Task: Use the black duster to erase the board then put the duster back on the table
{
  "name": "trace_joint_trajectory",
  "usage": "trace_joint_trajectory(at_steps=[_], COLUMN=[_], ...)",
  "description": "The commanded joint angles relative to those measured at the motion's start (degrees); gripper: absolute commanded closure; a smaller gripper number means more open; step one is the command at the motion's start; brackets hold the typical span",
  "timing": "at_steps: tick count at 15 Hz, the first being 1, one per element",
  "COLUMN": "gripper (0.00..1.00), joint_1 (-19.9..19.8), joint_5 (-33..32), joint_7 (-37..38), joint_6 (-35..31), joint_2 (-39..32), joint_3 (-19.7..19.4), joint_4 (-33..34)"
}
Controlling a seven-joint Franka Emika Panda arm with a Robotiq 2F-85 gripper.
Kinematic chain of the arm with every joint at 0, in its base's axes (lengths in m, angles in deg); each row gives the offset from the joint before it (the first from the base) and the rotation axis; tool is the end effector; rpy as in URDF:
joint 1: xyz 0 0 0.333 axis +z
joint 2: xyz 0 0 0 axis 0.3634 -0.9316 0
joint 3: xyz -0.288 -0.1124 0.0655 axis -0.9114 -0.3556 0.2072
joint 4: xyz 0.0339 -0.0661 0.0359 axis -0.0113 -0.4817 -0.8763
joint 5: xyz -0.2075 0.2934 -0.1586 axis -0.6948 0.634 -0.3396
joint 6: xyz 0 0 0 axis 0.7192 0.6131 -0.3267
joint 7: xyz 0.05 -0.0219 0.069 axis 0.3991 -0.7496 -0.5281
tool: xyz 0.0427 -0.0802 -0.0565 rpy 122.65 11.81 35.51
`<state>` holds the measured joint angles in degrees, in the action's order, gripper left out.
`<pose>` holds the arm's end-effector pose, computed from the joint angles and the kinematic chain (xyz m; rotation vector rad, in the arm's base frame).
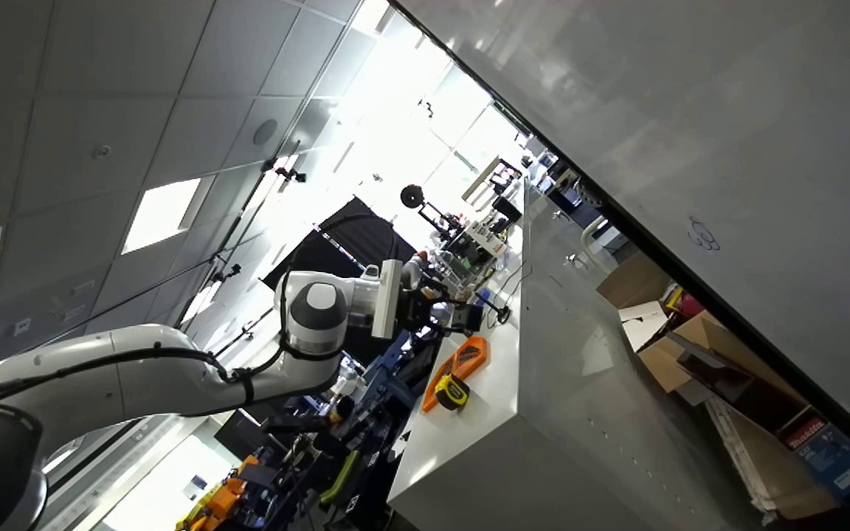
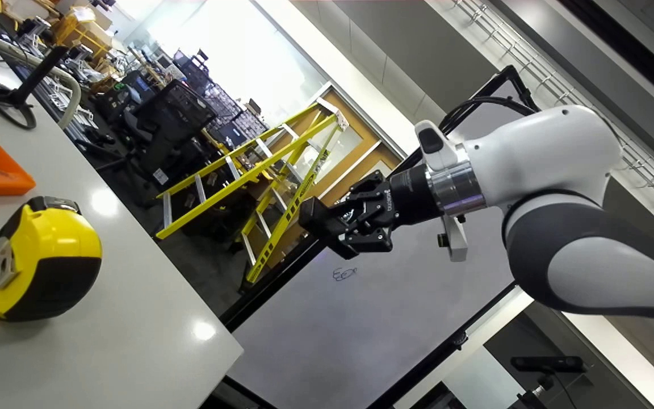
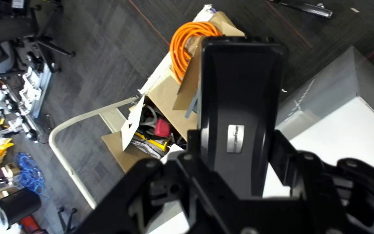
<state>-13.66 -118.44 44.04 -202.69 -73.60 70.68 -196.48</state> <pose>0.5320 0.1496 0.4625 2.1194 1.5856 0.4840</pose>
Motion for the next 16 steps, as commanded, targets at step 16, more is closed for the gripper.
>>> trace_joint_trajectory(at_steps=[16], gripper=[0.46], joint_1=[-15.7], joint_5=[-31.4], joint_7=[21.1], joint_6=[-11.8], joint_2=[8.9], joint_3=[-9.6], joint_4=[-11.0])
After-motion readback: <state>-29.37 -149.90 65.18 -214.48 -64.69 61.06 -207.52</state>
